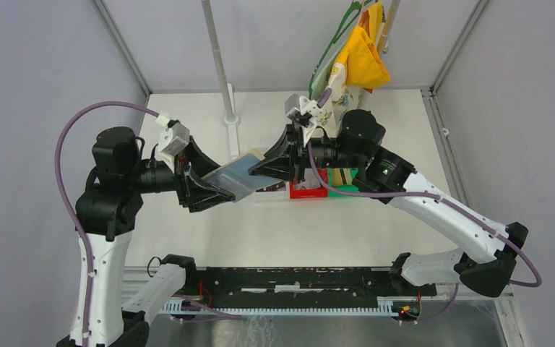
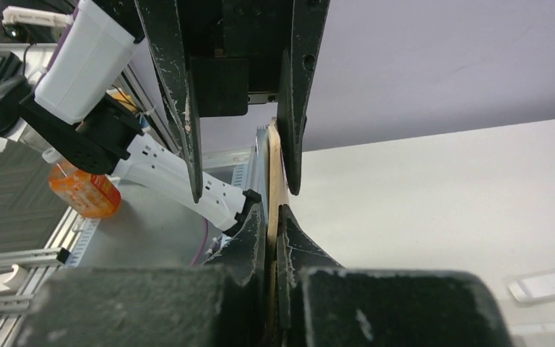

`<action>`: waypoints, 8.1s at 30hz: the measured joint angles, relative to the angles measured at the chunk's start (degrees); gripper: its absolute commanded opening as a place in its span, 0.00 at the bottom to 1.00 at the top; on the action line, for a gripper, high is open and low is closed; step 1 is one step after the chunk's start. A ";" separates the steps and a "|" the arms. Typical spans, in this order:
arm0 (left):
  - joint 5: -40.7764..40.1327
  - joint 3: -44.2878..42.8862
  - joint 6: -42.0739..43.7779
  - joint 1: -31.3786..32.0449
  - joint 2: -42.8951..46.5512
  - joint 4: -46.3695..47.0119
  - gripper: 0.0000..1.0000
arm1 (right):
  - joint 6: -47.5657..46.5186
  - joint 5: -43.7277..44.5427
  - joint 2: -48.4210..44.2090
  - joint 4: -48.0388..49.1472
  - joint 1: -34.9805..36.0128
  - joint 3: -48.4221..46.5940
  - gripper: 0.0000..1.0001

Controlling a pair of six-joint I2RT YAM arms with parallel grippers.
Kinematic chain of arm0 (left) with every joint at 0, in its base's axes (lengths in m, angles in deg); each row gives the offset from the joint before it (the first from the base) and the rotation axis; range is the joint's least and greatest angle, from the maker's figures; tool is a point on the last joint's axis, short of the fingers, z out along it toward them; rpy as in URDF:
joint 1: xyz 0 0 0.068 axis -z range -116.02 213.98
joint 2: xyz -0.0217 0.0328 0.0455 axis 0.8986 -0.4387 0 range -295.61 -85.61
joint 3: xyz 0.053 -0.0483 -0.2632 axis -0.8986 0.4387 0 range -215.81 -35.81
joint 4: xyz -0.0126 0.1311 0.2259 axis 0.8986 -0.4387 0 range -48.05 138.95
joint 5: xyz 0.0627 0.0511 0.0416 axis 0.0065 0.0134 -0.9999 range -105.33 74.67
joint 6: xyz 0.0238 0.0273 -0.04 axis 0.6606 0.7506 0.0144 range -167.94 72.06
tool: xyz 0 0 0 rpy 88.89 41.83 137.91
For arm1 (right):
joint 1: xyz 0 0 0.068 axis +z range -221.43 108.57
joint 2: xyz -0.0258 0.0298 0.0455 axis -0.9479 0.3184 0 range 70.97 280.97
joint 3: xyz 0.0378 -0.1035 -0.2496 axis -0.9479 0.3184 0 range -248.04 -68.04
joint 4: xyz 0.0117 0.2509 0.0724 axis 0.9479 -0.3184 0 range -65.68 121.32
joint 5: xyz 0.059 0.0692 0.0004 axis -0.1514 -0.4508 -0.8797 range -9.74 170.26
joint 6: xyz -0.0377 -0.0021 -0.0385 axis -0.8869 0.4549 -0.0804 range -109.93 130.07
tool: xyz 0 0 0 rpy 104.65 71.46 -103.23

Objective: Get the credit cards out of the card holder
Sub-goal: Remove the credit card from the card holder.

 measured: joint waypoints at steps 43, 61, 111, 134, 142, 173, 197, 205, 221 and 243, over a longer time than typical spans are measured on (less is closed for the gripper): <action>-5.07 16.22 -40.79 0.00 9.94 45.70 0.59 | 27.10 16.96 -9.33 49.79 3.17 28.65 0.00; -12.79 13.38 -32.17 0.04 13.31 39.32 0.74 | 26.75 15.37 -9.86 51.78 3.48 28.55 0.00; -5.16 16.09 -51.23 0.63 12.02 59.95 0.33 | 26.95 21.62 -4.39 63.67 10.23 26.03 0.00; -5.68 9.49 -46.95 0.66 6.19 44.48 0.08 | 22.93 27.36 -12.20 49.96 9.09 29.16 0.70; -8.59 6.21 -38.80 0.66 2.45 28.96 0.06 | 11.37 39.17 -17.66 24.28 6.80 14.51 0.66; -0.39 2.12 -35.50 0.61 -2.54 21.05 0.03 | 19.37 11.85 -8.15 16.28 4.59 15.65 0.58; 0.55 2.89 -39.47 -0.04 -1.44 26.38 0.15 | 32.41 8.11 -2.86 35.47 3.45 19.61 0.19; -1.36 3.80 -37.94 -0.68 -2.19 24.28 0.29 | 33.83 11.98 -1.07 37.59 3.39 21.97 0.06; 1.38 3.82 -36.50 0.00 -4.31 20.22 0.39 | 36.37 15.50 -2.36 47.71 4.11 30.62 0.00; 2.56 3.82 -40.11 0.39 -4.09 23.37 0.11 | 36.68 17.86 -5.25 51.52 4.33 34.69 0.27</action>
